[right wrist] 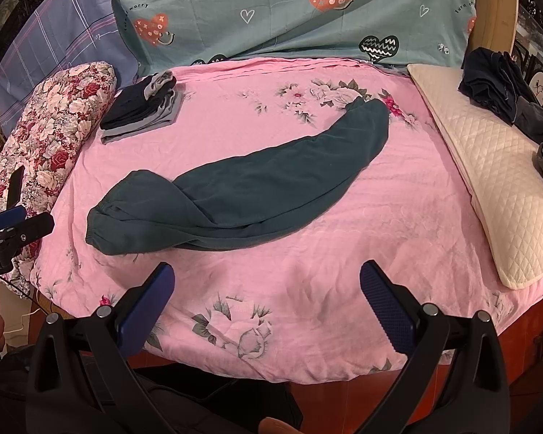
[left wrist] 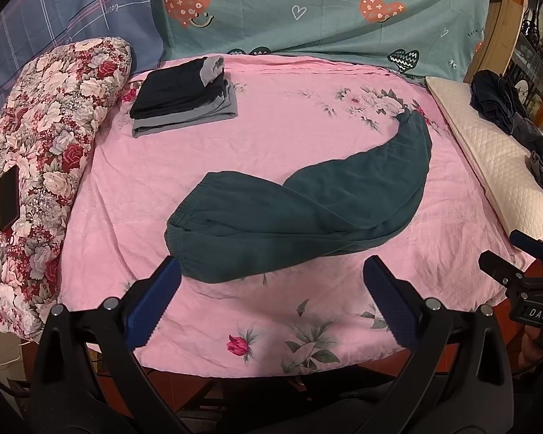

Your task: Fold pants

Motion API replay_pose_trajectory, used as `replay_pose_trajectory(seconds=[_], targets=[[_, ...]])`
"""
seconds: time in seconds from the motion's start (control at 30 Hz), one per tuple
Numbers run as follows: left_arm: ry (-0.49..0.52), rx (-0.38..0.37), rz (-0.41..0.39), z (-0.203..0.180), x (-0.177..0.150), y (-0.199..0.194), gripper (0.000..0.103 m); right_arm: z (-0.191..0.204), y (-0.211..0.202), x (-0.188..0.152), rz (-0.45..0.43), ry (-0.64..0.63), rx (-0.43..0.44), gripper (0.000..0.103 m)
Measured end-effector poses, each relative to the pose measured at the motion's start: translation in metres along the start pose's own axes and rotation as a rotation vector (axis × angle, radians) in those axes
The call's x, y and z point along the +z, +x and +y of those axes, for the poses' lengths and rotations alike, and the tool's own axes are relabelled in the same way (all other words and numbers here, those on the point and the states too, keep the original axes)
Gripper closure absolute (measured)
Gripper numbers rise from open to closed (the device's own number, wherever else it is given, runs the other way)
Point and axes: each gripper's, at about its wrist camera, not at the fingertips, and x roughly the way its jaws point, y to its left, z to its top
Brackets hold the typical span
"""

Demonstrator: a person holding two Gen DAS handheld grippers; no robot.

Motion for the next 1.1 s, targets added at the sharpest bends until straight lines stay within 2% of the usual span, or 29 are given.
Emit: replay_pose_trajectory(seconds=[0.9,0.97,1.1], targets=[[-0.011,-0.015,0.030,0.009,0.006,0.015,0.002,0.005,0.012,0.008,0.011,-0.013,0.006,0.001],[-0.017,-0.004,0.032,0.018,0.008,0.022,0.002,0.006,0.015,0.010,0.018,-0.015,0.045,0.001],[-0.008,0.063,0.025,0.043,0.005,0.041,0.002,0.017,0.026,0.020,0.033,-0.041,0.190,0.001]])
